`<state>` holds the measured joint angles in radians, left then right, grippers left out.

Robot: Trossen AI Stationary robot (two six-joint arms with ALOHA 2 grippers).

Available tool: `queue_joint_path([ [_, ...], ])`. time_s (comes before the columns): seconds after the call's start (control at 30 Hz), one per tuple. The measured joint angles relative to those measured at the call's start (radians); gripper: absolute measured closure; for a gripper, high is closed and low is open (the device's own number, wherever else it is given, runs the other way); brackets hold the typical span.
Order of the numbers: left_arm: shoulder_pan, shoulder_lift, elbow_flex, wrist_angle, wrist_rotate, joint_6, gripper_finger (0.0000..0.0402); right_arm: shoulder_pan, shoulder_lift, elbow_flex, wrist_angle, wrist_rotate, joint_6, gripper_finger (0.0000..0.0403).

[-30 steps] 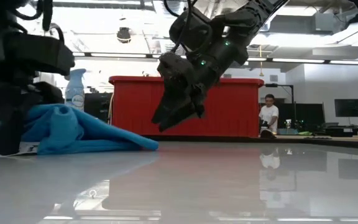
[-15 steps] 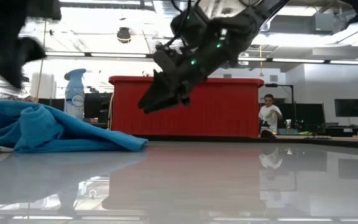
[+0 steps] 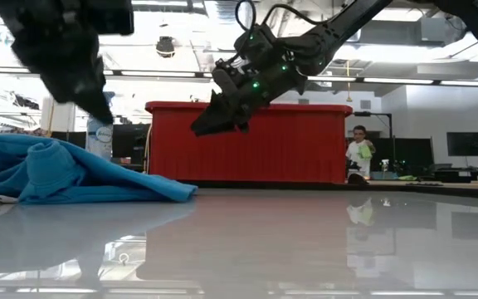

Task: Fold laundry
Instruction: Fold the blue shorts

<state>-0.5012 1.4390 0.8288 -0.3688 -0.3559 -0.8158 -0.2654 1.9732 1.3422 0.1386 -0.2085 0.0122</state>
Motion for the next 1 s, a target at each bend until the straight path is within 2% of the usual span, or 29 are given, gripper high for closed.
queue_joint_path([
  [0.1,0.007,0.039,0.000,-0.007,0.038,-0.025,0.0401,0.013,0.030,0.002,0.043,-0.005,-0.014,0.0256],
  [0.23,0.007,0.028,0.000,-0.007,0.029,-0.063,0.0401,0.030,0.103,0.024,0.051,-0.007,-0.014,0.0263],
  [0.4,0.007,0.025,0.000,-0.015,0.039,-0.088,0.0401,0.037,0.193,0.129,0.052,-0.058,-0.014,0.0269],
  [0.67,0.007,0.025,0.000,-0.031,0.051,-0.105,0.0401,0.035,0.304,0.285,-0.127,-0.068,-0.069,0.0270],
  [1.0,0.007,0.025,0.000,-0.181,0.057,-0.162,0.0401,0.035,0.304,0.272,-0.310,-0.029,-0.166,0.0270],
])
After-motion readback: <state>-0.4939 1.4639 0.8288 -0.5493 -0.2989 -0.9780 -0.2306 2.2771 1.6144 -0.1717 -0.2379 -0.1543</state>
